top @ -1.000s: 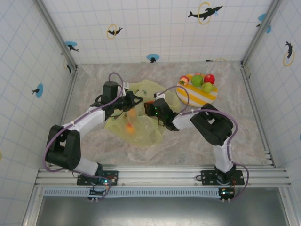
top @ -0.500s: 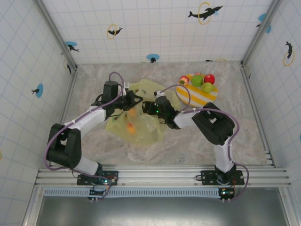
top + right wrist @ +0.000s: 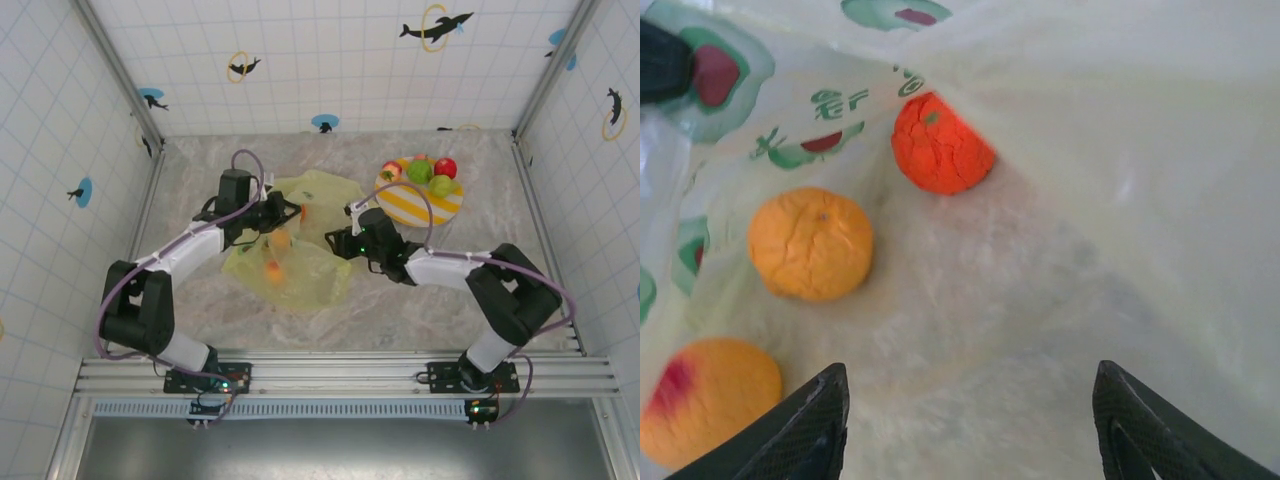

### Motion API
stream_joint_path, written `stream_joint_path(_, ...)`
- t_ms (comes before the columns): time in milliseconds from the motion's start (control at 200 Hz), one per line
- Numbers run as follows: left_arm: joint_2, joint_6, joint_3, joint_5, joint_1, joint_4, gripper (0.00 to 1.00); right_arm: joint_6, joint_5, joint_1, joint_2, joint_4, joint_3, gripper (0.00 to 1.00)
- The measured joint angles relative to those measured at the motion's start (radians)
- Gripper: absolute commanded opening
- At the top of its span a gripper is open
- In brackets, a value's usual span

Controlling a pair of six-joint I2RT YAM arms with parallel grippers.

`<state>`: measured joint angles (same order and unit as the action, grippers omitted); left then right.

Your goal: Place the fruits into the plastic bag

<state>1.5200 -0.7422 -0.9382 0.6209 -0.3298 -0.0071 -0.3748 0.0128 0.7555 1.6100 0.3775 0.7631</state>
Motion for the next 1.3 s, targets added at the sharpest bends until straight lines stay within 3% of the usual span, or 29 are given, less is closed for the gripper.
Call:
stream_joint_path(250,0.027,0.092,-0.032,0.004,0.004,-0.059,0.00,0.169,0.051,-0.023,-0.146,-0.133,-0.041,0.63)
stream_joint_path(530,0.034,0.077,-0.047,-0.008,0.011,-0.059,0.00,0.288,0.315,-0.170,-0.256,-0.246,-0.042,0.64)
stream_joint_path(631,0.041,0.053,-0.047,-0.007,0.011,-0.051,0.00,0.299,0.354,-0.227,-0.318,-0.271,-0.043,0.67)
stream_joint_path(731,0.055,0.029,-0.052,-0.003,0.011,-0.040,0.00,0.299,0.299,-0.274,-0.389,-0.271,-0.043,0.72)
stream_joint_path(896,0.078,0.007,-0.075,-0.003,0.011,-0.030,0.00,0.260,0.063,-0.346,-0.390,-0.276,-0.020,0.80)
stream_joint_path(1066,0.078,0.005,-0.074,-0.003,0.011,-0.013,0.00,0.181,-0.106,-0.414,-0.267,-0.271,0.068,0.81)
stream_joint_path(1301,0.078,0.005,-0.062,0.005,0.012,0.016,0.00,0.098,-0.183,-0.421,0.034,-0.293,0.341,0.82)
